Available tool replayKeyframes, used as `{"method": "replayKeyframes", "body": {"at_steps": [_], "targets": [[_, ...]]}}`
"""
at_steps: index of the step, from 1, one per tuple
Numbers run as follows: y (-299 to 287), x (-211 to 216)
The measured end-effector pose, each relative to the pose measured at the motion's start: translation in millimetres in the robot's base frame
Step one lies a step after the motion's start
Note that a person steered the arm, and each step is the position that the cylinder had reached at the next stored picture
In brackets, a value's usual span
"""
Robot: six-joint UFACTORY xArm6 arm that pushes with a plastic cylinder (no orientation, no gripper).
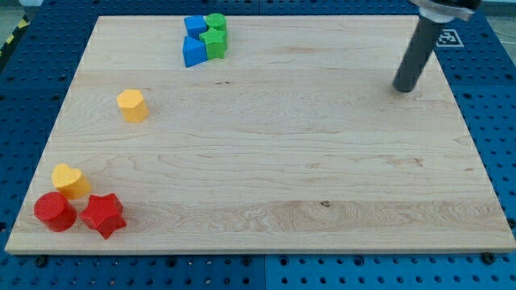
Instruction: Push the yellow hexagon into the red star
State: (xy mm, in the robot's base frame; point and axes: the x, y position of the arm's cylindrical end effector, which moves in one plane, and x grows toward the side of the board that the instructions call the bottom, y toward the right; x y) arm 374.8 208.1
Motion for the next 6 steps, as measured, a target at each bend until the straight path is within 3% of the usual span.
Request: {"method": "replayKeyframes", "body": {"at_steps": [4,6], "targets": [[-205,23],[-323,10]]}}
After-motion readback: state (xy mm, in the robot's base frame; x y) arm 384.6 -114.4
